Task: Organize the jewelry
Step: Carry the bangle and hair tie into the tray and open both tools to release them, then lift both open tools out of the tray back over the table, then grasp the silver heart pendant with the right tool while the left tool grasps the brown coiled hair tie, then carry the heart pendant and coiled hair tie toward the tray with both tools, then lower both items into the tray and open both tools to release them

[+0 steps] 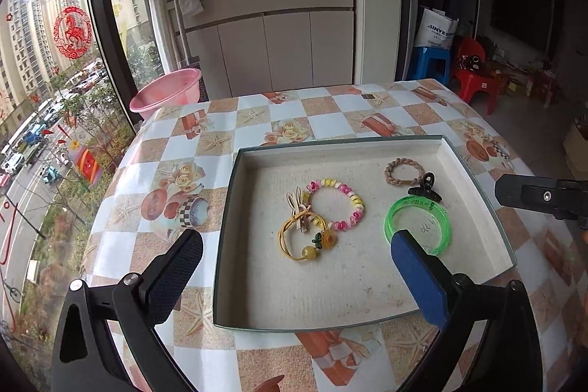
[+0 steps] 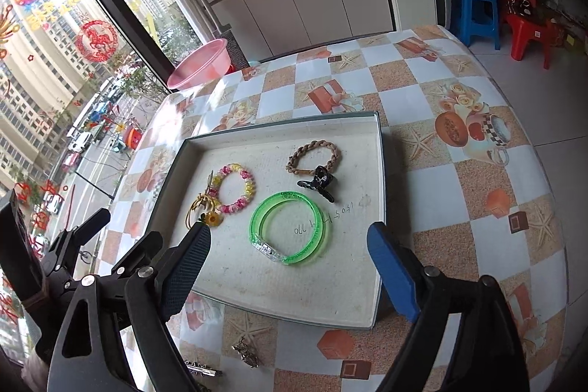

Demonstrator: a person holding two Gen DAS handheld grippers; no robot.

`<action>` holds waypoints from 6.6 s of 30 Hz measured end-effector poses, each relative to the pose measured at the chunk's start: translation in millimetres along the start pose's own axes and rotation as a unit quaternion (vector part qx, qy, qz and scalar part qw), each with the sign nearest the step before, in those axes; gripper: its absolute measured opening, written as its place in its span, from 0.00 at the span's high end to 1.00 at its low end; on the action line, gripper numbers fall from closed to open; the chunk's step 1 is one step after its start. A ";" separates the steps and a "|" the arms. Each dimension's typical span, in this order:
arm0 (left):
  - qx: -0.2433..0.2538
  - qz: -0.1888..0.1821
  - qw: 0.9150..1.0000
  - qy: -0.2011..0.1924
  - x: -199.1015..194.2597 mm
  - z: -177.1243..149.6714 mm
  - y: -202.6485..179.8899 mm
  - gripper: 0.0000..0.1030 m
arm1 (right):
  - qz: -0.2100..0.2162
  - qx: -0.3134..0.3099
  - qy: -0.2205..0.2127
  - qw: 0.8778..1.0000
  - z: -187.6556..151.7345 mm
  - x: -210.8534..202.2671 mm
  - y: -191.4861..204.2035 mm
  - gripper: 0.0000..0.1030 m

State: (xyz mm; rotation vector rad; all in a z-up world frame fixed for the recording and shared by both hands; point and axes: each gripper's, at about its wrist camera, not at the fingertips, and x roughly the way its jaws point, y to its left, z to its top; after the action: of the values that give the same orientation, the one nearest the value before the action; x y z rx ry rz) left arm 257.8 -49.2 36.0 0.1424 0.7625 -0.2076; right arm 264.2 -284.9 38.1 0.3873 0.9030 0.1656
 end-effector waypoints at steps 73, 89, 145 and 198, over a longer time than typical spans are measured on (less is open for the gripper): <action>0.003 -0.058 0.995 0.075 -50.3 -158.8 -47.9 0.20 | -0.152 -0.030 0.037 0.987 -163.5 -15.5 -26.6 0.12; 0.014 -0.061 0.995 0.077 -50.2 -164.9 -53.2 0.66 | -0.169 -0.078 0.022 0.982 -162.5 -9.5 -7.9 0.70; -0.034 -0.097 0.994 0.047 -83.2 -159.2 -25.1 0.66 | -0.090 -0.060 0.014 0.994 -191.3 -45.5 -25.0 0.82; 0.000 -0.012 0.997 0.072 85.5 -4.4 1.0 0.66 | -0.003 -0.047 0.067 0.997 -5.7 97.7 7.5 0.82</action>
State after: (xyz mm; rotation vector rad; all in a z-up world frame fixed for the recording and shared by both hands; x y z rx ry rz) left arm 315.4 -58.9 -26.7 0.1499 0.9078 -0.2230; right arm 319.7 -247.1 -33.5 0.2880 1.0242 0.2294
